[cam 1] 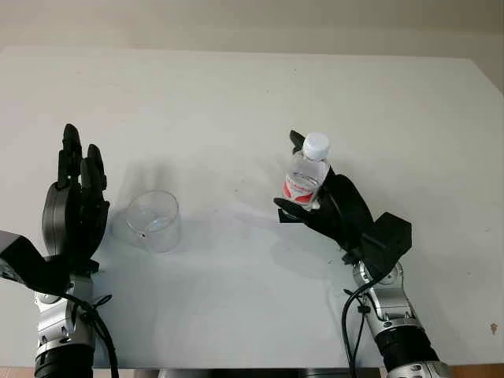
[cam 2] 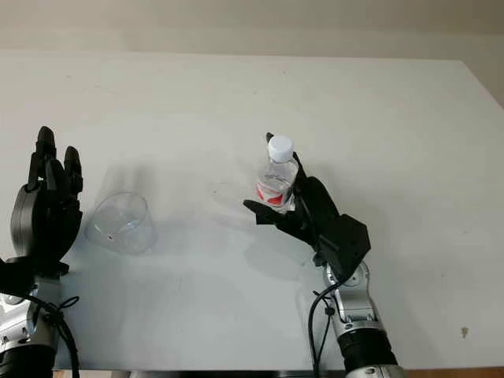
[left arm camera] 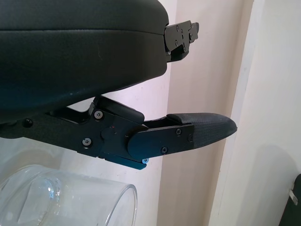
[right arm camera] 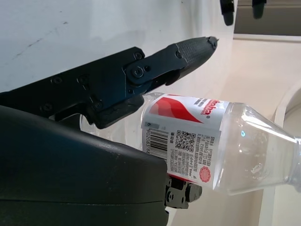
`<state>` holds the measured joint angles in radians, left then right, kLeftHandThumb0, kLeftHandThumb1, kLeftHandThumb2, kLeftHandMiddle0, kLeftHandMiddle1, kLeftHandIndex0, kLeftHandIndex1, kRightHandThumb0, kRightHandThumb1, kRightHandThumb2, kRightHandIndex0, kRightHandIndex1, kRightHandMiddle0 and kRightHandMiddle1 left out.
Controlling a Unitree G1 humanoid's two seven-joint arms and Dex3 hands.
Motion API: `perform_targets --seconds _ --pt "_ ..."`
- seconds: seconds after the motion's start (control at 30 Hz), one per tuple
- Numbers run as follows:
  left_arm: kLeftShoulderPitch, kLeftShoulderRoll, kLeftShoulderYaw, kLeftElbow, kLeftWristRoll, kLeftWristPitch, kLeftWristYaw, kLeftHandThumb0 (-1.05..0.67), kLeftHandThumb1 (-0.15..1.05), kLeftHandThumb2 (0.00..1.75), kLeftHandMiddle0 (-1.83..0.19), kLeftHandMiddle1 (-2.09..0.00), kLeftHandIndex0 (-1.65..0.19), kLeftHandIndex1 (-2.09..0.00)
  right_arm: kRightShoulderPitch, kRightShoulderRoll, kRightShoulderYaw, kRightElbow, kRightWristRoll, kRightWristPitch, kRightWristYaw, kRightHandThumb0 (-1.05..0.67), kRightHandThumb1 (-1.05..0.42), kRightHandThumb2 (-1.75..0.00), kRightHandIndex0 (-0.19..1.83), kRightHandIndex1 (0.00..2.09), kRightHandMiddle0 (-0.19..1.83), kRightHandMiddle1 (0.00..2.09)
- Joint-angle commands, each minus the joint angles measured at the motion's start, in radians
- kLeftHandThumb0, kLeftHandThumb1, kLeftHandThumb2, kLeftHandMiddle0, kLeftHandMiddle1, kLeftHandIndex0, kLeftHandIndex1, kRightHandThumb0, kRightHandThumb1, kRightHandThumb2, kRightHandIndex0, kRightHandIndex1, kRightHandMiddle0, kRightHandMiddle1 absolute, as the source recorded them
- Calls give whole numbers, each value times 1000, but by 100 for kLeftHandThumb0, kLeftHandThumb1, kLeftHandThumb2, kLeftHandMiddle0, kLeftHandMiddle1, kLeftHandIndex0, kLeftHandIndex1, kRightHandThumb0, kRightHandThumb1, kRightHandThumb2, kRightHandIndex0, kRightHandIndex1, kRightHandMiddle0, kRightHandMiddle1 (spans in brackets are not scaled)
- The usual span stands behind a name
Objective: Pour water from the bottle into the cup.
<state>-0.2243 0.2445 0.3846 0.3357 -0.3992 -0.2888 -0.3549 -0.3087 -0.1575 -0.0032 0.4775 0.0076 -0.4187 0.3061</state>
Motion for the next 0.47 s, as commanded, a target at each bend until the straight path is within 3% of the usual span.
perform_targets --seconds 0.0,0.43 --pt "18 -6 3 8 1 -6 4 -77 105 54 18 -4 18 -1 35 -17 2 24 -14 -17 -6 -91 -97 -6 -19 0 -19 1" --pt "22 -3 1 6 4 -6 0 -76 105 54 18 -5 18 -2 22 -41 -69 -6 113 20 49 -93 -97 -6 -19 0 -19 0"
